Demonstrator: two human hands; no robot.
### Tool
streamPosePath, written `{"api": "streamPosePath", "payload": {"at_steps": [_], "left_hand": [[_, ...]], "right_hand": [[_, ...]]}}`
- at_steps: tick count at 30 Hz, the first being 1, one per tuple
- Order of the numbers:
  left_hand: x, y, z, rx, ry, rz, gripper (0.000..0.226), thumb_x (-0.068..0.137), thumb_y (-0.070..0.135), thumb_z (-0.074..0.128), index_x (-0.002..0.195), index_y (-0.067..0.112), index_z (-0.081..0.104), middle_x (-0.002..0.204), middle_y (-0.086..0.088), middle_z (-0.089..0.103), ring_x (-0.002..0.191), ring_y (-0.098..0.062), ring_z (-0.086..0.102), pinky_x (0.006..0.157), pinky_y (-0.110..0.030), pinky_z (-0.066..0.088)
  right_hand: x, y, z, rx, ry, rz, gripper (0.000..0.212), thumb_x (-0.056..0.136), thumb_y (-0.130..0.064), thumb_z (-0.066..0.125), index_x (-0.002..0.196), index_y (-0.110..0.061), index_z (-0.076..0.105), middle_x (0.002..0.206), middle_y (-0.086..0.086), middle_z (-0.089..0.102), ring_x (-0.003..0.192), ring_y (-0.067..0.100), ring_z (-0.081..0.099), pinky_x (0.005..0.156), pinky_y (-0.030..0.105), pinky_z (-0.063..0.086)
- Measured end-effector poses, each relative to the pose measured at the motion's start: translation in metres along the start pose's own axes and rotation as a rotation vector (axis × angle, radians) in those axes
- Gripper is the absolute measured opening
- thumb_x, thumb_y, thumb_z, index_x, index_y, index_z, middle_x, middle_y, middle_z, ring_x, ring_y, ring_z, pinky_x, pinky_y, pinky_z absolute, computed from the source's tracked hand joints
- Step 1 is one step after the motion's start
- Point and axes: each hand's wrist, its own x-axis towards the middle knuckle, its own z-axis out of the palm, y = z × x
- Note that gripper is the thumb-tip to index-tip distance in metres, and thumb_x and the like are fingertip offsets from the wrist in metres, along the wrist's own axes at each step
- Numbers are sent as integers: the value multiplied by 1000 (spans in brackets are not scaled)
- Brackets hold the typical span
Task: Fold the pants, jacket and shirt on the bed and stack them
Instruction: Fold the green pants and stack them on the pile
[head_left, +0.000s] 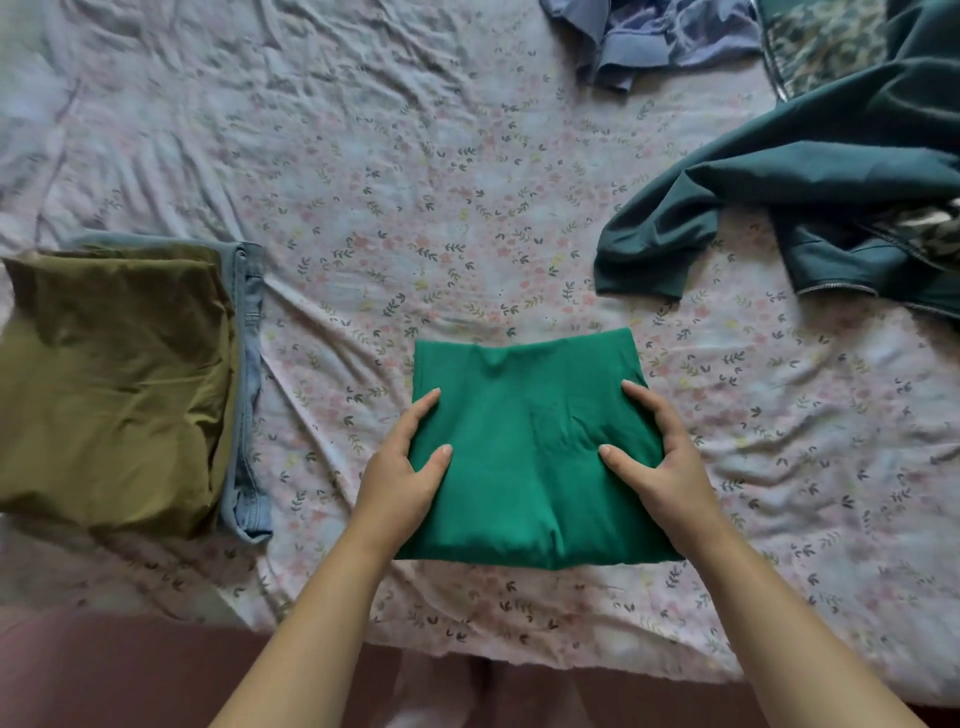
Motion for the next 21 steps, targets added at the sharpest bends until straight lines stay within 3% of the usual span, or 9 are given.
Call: {"api": "streamPosePath", "payload": {"at_steps": [2,7,11,13,15,18,21], "left_hand": [[-16,11,-14,-8,14,-4,50,91,13,53,124,47,41,129,17,44,113,-5,48,88,-18,44],[-53,24,-57,22,78,47,48,92,12,52,123,46,41,125,22,43,109,2,46,76,0,38],[-63,12,-115,5,153,66,48,91,6,52,121,44,45,119,22,48,101,16,48,75,5,36],[-60,3,-151,4,191,70,48,90,4,53,121,40,47,121,19,50,102,12,49,80,5,34],[-53,-9,-190,14,203,78,47,89,4,54,123,37,48,122,17,50,107,7,47,85,3,33],[-41,-24,-248,31,208,72,46,90,6,54,124,37,48,123,19,48,112,2,46,97,-15,37],[-25,-39,-303,45,217,86,46,90,7,54,122,39,47,125,17,47,113,-2,47,96,-22,39]], "right_hand": [[-17,-15,6,3,12,-7,58,81,0,64,123,-35,44,118,-27,43,97,-20,49,75,3,45],[-50,-47,43,70,19,-14,61,81,2,63,119,-42,44,124,-20,46,107,-4,52,81,10,49],[-58,-71,100,49,-27,-46,62,82,1,63,120,-42,42,121,-22,45,101,-16,51,79,5,46],[-56,-82,136,26,-44,-65,62,82,0,64,120,-43,41,121,-25,44,99,-21,49,78,1,43],[-52,-90,175,3,-49,-78,62,82,-3,64,120,-46,40,121,-26,45,103,-18,49,81,3,43],[-48,-103,235,7,-34,-75,62,82,-5,65,122,-45,40,123,-26,45,107,-14,48,86,5,43],[-40,-117,290,18,-15,-90,60,83,-5,64,124,-41,41,122,-28,44,106,-18,46,83,2,41]]}}
